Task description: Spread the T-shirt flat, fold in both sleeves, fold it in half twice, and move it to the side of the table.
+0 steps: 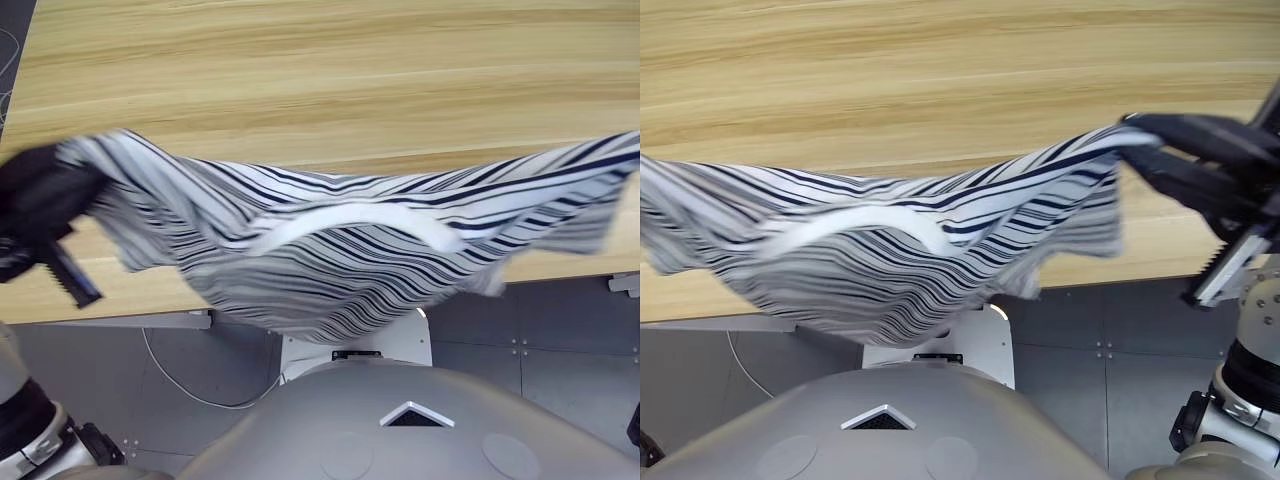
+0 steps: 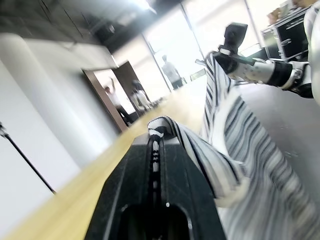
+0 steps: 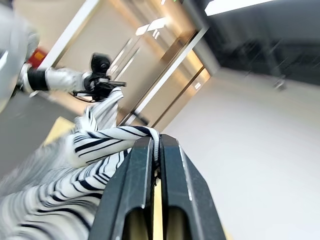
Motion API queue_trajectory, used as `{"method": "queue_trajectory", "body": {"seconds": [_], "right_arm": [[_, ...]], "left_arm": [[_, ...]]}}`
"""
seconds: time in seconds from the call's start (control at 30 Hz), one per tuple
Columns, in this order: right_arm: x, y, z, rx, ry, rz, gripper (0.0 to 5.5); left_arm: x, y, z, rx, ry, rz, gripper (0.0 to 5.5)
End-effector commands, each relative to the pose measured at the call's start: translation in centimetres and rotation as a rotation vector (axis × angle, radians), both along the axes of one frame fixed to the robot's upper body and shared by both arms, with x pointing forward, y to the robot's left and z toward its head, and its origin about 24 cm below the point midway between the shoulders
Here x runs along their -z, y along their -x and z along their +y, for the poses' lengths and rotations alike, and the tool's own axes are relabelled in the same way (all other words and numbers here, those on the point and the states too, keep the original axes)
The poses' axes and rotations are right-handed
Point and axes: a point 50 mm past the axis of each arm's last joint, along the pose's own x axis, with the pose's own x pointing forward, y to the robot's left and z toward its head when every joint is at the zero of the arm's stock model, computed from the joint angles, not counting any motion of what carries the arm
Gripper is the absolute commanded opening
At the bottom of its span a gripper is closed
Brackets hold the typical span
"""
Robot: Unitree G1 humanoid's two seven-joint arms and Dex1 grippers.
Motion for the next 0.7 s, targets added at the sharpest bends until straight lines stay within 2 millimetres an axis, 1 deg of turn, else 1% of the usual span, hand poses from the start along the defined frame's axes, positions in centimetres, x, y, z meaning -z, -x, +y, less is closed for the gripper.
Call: {"method": "queue_trajectory", "body": {"seconds": [0.03,0.07,0.13,0.2,0.27,0.3,0.4,0.43,0.47,0.5,0.57,0.7], "right_arm": [[1.3,-0.6,0.3,-0.008,0.043,0.051,0.13],[1.6,-0.7,0.4,-0.008,0.049,0.064,0.13],[2.9,-1.2,0.8,0.005,0.088,0.098,0.13],[5.4,-2.1,1.3,0.045,0.189,0.139,0.13],[8.0,-2.8,1.9,0.058,0.263,0.177,0.13],[8.9,-3.0,2.3,0.052,0.269,0.191,0.13],[12.1,-3.4,4.1,0.024,0.290,0.245,0.13],[13.1,-3.5,4.4,0.021,0.314,0.256,0.13],[13.9,-3.6,4.6,0.024,0.333,0.263,0.13],[14.7,-3.9,4.5,0.046,0.369,0.259,0.13],[16.0,-4.8,3.7,0.112,0.442,0.243,0.13],[17.8,-6.5,2.1,0.263,0.527,0.225,0.13]], "left_arm": [[2.3,0.1,-1.6,0.098,-0.068,0.110,0.10],[2.6,0.0,-1.7,0.112,-0.069,0.124,0.10],[3.4,-0.2,-1.7,0.109,-0.102,0.153,0.10],[4.9,-0.5,-1.3,0.073,-0.179,0.193,0.10],[5.9,-1.1,-0.2,0.004,-0.243,0.212,0.10],[5.9,-1.5,0.7,-0.048,-0.256,0.208,0.10],[4.9,-2.9,5.5,-0.281,-0.279,0.173,0.10],[4.3,-3.2,6.7,-0.329,-0.261,0.159,0.10],[4.1,-3.4,7.3,-0.354,-0.248,0.150,0.10],[4.1,-3.8,7.3,-0.355,-0.236,0.151,0.10],[4.7,-4.4,6.6,-0.327,-0.234,0.169,0.10],[6.9,-5.4,5.0,-0.284,-0.287,0.231,0.10]]}}
